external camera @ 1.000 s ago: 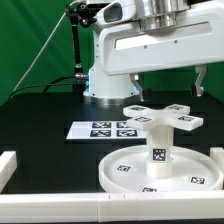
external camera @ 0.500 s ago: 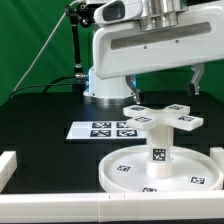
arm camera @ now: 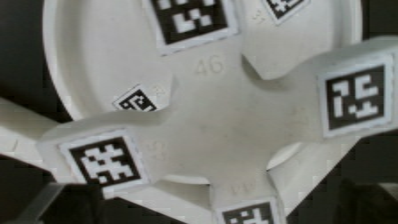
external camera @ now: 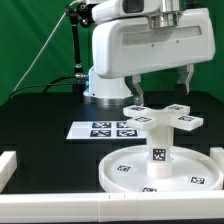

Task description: Assemble round table

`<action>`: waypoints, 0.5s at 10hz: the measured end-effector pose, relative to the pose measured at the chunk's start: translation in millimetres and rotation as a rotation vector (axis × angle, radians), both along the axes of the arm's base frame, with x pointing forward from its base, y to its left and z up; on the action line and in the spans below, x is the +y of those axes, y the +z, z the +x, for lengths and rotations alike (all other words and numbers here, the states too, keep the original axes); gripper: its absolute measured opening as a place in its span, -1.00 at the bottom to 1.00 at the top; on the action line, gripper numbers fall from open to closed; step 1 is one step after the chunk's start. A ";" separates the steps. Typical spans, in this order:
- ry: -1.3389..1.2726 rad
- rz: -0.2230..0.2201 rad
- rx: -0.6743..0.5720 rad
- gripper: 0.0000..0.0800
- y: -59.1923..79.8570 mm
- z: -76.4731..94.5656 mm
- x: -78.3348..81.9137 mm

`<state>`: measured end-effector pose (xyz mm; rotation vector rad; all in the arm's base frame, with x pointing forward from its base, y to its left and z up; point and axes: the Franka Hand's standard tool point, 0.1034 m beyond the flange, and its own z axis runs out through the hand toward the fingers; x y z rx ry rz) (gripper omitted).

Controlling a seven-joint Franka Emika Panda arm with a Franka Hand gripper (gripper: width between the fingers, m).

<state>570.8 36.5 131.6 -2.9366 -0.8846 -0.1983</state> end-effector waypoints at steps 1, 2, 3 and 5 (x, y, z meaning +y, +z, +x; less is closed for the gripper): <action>0.027 -0.003 -0.003 0.62 -0.1 0.0 -0.2; 0.082 -0.009 -0.008 0.62 -0.5 -0.1 -0.8; 0.227 -0.035 -0.023 0.62 -1.5 -0.3 -2.3; 0.446 -0.078 -0.034 0.62 -3.9 -1.5 -1.2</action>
Offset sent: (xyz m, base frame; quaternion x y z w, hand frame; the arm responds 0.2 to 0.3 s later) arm -0.0001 0.0054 -0.0025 -0.0144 0.0097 -0.3112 0.9502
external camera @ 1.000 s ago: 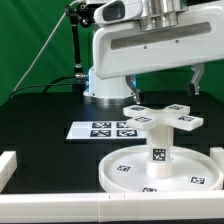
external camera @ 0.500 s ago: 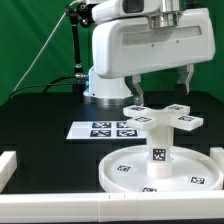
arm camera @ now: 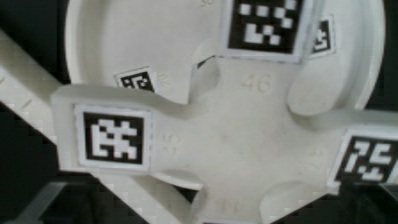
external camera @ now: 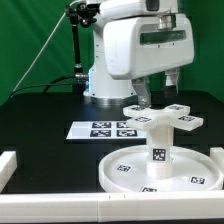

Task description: Assemble round table

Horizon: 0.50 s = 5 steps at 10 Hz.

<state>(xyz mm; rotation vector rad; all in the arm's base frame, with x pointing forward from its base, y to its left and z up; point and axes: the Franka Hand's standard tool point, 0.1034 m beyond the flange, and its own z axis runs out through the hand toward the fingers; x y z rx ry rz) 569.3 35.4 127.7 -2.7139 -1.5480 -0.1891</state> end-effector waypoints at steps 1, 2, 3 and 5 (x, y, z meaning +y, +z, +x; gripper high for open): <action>0.123 -0.029 -0.001 0.62 -2.3 -1.0 1.6; 0.206 -0.050 0.000 0.62 -4.2 -1.3 2.3; 0.226 -0.053 -0.001 0.62 -4.4 -1.3 0.6; 0.360 -0.077 -0.004 0.62 -5.6 -1.8 -3.0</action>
Offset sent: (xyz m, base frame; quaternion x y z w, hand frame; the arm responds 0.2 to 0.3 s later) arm 0.0000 0.0000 0.0000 0.0000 0.0000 -0.1296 0.9916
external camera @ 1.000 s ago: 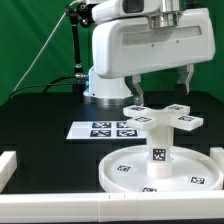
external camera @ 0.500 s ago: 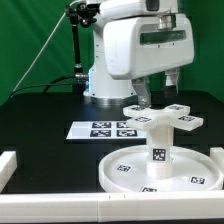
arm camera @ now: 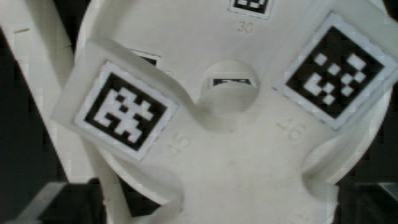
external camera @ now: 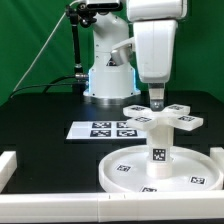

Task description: Assemble round table

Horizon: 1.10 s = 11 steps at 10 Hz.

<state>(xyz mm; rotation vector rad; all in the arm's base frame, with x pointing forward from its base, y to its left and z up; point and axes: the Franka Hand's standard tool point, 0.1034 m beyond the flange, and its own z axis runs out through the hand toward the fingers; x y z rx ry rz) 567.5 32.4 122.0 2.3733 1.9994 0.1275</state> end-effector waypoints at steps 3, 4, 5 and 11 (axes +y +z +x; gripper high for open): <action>0.168 -0.039 0.007 0.62 -7.2 -3.7 4.2; 0.170 -0.041 0.010 0.62 -9.0 -4.5 5.7; 0.171 -0.041 0.013 0.62 -11.0 -5.4 6.6; 0.151 -0.038 0.034 0.62 -21.7 -7.4 6.5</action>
Offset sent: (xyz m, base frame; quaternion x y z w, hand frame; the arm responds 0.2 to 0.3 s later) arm -0.0014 0.0110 -0.0045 -0.0063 -0.0149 -0.0333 0.9993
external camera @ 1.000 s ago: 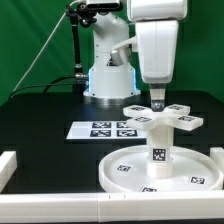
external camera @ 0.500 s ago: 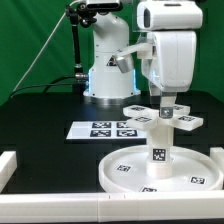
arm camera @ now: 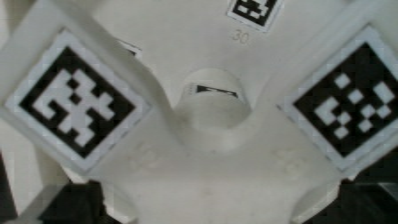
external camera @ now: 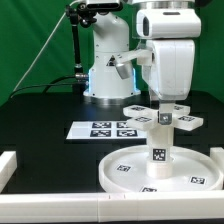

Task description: Assemble round table

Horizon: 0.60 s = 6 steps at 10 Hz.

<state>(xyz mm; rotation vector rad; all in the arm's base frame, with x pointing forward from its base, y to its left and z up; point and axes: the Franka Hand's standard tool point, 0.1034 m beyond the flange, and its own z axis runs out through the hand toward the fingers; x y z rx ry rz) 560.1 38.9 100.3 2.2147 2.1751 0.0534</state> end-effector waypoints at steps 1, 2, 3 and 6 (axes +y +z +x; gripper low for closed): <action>-0.001 0.000 0.000 0.62 -0.2 -0.1 0.1; 0.000 0.000 0.000 0.62 -0.2 0.0 -0.5; -0.002 0.000 0.000 0.32 -0.3 0.1 -1.7; -0.034 0.001 -0.001 0.10 -0.2 0.1 -2.0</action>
Offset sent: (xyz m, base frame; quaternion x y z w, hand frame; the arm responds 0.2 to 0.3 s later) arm 0.0000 0.0000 0.0000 0.0000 0.0000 0.0000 1.0000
